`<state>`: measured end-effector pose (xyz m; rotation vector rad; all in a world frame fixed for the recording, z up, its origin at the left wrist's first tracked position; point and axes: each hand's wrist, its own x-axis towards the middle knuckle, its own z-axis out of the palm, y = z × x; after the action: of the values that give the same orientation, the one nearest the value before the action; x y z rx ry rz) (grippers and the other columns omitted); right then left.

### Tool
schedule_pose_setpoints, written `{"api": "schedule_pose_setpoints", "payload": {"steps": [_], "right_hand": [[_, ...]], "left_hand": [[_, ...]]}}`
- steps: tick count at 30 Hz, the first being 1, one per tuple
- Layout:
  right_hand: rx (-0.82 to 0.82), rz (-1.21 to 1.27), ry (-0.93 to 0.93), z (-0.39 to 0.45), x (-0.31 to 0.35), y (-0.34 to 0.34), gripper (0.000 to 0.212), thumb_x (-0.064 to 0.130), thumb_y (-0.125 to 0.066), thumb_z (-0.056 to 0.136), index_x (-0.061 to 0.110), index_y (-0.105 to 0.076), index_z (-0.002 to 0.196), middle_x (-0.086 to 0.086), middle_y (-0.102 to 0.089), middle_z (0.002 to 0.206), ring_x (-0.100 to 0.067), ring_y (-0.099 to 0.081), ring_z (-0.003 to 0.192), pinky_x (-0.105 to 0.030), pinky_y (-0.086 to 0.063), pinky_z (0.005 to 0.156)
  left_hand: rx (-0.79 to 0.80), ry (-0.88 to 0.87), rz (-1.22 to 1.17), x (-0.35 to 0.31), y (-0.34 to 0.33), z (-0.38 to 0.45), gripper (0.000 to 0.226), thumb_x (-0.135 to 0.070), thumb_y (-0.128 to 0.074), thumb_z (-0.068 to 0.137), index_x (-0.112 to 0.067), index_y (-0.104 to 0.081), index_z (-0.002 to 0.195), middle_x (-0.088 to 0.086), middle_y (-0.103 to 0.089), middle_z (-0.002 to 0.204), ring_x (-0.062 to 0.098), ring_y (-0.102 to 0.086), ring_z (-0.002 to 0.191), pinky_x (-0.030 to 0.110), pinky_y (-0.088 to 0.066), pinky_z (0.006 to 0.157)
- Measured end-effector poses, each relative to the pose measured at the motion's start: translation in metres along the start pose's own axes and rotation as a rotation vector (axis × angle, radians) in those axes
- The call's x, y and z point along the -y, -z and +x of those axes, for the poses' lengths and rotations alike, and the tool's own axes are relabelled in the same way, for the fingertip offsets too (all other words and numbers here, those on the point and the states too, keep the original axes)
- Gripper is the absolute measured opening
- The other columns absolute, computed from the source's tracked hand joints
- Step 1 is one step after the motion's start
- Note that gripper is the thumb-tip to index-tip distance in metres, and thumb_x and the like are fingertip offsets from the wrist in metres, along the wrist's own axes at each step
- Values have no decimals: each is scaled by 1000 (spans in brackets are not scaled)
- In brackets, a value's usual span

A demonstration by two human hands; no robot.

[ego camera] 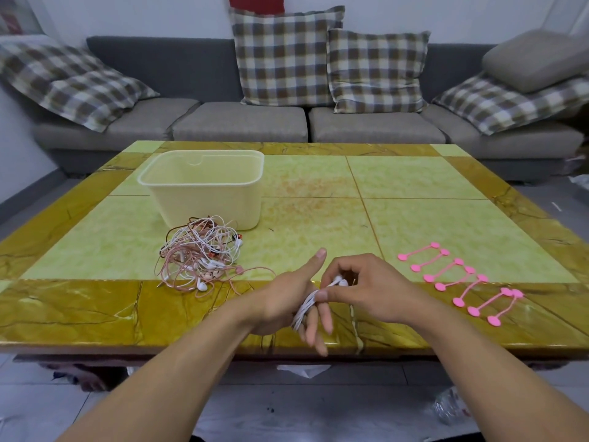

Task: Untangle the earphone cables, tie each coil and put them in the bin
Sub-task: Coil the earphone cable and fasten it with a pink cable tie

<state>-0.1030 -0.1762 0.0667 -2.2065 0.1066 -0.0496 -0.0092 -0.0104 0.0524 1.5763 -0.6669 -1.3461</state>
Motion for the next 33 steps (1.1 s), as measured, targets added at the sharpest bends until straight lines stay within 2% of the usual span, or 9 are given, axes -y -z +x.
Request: {"api": "schedule_pose_setpoints", "payload": {"steps": [4, 9, 14, 19, 25, 27, 29, 31, 33], "right_hand": [[64, -6, 21, 1, 1, 3, 20, 43, -81, 83, 27, -70, 80, 9, -51, 62, -8, -42, 59, -29, -32, 58], [53, -51, 55, 0, 2, 7, 18, 42, -74, 89, 26, -69, 83, 10, -55, 64, -6, -45, 59, -25, -36, 58], [43, -87, 36, -2, 1, 9, 16, 39, -68, 95, 26, -65, 87, 22, -57, 63, 0, -47, 58, -15, -35, 58], [37, -41, -12, -4, 1, 8, 15, 41, -61, 98, 29, -63, 90, 6, -70, 82, -4, -58, 65, -26, -46, 64], [-18, 172, -80, -3, 2, 11, 22, 24, -60, 102, 2, -63, 97, 10, -68, 64, 2, -56, 49, -20, -39, 52], [-30, 199, -109, -3, -1, 13, 24, 24, -60, 102, 0, -64, 98, 7, -68, 64, 1, -56, 49, -26, -39, 53], [-31, 202, -119, -3, -5, 13, 24, 25, -60, 102, 2, -64, 98, 5, -69, 67, -4, -60, 55, -27, -42, 55], [-30, 228, -114, -4, -9, 13, 23, 26, -61, 101, 3, -64, 97, 3, -69, 69, -12, -63, 62, -28, -45, 55], [-32, 247, -124, -4, -13, 14, 22, 26, -62, 101, 4, -65, 96, 1, -70, 69, -15, -64, 64, -24, -43, 54]], "left_hand": [[-24, -7, -77, -2, -2, -1, 100, -80, -23, 86, 7, -62, 60, 18, -52, 43, 35, -70, 65, 31, -58, 67], [-315, -132, -53, -3, -9, 3, 82, -61, -37, 101, 2, -52, 51, 13, -35, 32, 31, -63, 44, 28, -50, 47], [-538, -196, -71, -7, -15, 6, 46, -45, -54, 102, 0, -56, 88, 6, -39, 38, 22, -52, 36, 22, -36, 36], [-640, -263, -131, -8, -12, 5, 27, -33, -66, 98, -15, -52, 113, 5, -54, 52, 20, -48, 41, 27, -39, 42], [-688, -414, -154, -7, -9, 3, 13, -20, -58, 102, -11, -63, 110, 3, -69, 84, 17, -66, 68, 31, -51, 64], [-696, -476, 36, -4, -6, 3, 16, -22, -60, 100, -21, -64, 116, -6, -71, 103, 9, -69, 92, 22, -52, 75], [-650, -479, 393, 4, -5, 3, 46, -39, -70, 91, -34, -53, 134, -17, -64, 120, -2, -60, 109, 13, -48, 85], [-613, -418, 734, 8, -10, 4, 84, -59, -75, 79, -41, -33, 150, -24, -54, 134, -5, -53, 119, 14, -43, 94], [-638, -363, 979, 7, -16, 9, 92, -66, -71, 79, -37, -25, 154, -16, -54, 140, 5, -53, 123, 24, -43, 96]]}}
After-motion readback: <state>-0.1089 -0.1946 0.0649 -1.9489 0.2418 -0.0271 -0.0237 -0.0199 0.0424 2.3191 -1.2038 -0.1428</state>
